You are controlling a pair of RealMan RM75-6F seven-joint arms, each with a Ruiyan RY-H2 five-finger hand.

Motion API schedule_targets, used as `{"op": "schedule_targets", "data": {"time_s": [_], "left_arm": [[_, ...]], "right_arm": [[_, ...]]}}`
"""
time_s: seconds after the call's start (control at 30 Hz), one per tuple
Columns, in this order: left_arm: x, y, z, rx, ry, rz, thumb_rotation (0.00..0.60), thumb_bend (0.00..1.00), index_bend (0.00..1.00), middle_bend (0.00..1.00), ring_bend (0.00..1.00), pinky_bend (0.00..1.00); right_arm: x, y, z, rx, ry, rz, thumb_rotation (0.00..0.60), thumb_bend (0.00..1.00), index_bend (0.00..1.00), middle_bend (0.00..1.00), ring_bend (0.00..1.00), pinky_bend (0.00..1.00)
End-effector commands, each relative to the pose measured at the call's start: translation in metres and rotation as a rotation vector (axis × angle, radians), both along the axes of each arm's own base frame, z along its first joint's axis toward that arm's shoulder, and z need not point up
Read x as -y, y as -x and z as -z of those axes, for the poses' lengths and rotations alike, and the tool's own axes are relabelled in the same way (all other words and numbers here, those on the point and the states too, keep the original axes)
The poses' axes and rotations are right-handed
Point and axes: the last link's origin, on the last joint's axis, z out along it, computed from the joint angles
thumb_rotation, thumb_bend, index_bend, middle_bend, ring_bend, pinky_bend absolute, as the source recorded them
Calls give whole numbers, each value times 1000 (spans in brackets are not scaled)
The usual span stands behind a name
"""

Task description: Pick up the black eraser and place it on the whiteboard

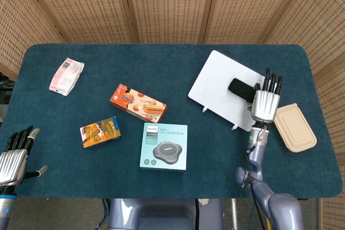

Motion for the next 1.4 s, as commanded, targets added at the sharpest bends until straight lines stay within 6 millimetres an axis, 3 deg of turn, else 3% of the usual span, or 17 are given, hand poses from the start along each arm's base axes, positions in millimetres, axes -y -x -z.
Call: {"op": "schedule_targets", "data": {"time_s": [0.03,0.27,0.7,1.03,1.4], "left_arm": [[0,0,0,0,0,1,600,159,0,0,0,0],[0,-2,0,2,-3,5,600,159,0,0,0,0],[1,-4,-2,4,-7,11,600,159,0,0,0,0],[2,-5,-4,12,-22,24,600,155,0,0,0,0],[6,-10,-10,17,-56,51,600,155,0,0,0,0]], "right_arm": [[-2,0,-1,2,6,-5,600,156,219,0,0,0],[-5,-1,-5,18,18,-25,600,133,11,0,0,0],[-30,-4,-16,95,38,-79,600,53,0,0,0,0],[-77,0,-49,190,25,-155,600,0,0,0,0,0],[-149,12,-95,273,-65,-225,600,0,0,0,0,0]]}}
